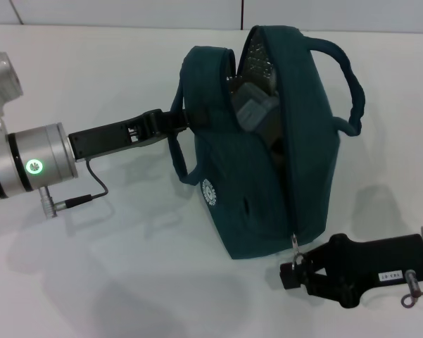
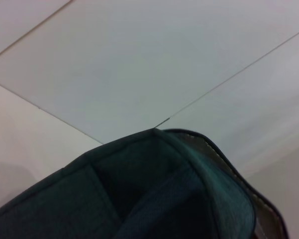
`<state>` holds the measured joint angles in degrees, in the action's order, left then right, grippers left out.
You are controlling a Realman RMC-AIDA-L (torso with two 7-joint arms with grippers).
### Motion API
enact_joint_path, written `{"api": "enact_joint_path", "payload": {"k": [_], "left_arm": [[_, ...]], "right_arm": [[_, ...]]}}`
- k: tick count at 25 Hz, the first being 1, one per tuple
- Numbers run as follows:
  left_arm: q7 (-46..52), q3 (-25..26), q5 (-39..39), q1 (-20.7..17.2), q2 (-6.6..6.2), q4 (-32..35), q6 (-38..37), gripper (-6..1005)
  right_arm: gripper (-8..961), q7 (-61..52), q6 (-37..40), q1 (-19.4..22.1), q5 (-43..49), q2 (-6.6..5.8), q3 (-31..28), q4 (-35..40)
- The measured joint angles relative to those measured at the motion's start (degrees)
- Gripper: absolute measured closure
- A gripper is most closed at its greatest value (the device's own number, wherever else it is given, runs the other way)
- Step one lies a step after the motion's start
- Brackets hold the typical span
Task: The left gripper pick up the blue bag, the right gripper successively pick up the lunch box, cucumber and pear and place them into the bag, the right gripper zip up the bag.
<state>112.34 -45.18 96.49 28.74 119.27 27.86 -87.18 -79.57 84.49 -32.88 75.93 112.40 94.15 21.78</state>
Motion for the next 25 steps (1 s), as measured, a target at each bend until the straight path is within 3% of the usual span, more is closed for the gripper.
{"api": "enact_joint_path", "payload": {"k": [11, 16, 25], "left_arm": [[0.0, 0.0, 0.0, -0.1, -0.09, 0.0, 0.0, 932], [0.0, 0.0, 0.0, -0.1, -0.19, 0.0, 0.0, 932], [0.0, 0.7, 0.0, -0.1, -0.21, 0.0, 0.0, 932]], "right_arm": [[792, -0.9, 1.1, 0.7, 1.4, -0.66, -0.8, 0.3], [561, 1.7, 0.9, 2.5, 1.7, -0.33, -6.6, 0.5], [368, 2.1, 3.3, 3.7, 2.3, -1.34, -9.1, 0.9]]}}
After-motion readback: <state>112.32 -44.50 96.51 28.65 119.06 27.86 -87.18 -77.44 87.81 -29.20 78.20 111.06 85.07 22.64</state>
